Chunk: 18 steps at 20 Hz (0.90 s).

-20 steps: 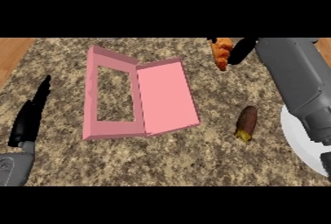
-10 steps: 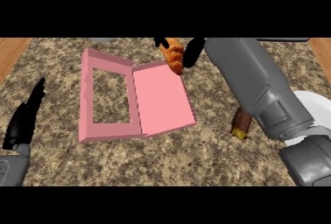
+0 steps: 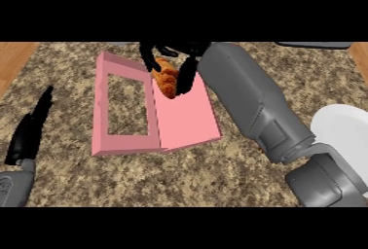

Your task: Pick the croissant from the plate and place it in the cardboard box

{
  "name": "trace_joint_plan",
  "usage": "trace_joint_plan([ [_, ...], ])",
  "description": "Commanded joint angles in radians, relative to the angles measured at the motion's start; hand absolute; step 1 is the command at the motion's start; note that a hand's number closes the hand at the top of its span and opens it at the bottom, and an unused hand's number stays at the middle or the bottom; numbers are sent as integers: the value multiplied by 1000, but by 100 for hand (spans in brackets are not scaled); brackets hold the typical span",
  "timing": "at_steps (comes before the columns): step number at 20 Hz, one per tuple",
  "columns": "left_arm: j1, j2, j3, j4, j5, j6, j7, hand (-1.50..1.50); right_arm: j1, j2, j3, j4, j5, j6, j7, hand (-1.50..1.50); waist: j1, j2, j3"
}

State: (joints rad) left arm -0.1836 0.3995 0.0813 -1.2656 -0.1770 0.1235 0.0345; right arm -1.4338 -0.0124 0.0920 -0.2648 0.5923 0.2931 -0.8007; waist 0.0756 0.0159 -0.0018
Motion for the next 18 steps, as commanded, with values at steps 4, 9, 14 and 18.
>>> trace_joint_plan([
  [4,-26,-28,-34,-6,-18,-11,13,0,72,12,142,1,-73,-112,95,150,37,2,0],
  [9,-58,-39,-41,14,-34,1,8,0,76,12,180,25,-153,7,213,-150,71,8,-1],
  [14,-73,-35,-36,52,-41,-2,-21,0,110,12,219,-30,-239,10,185,-150,73,15,-1],
  [18,-113,-44,-46,24,-46,-5,51,0,140,12,217,-92,-348,-19,159,-150,65,8,1],
])
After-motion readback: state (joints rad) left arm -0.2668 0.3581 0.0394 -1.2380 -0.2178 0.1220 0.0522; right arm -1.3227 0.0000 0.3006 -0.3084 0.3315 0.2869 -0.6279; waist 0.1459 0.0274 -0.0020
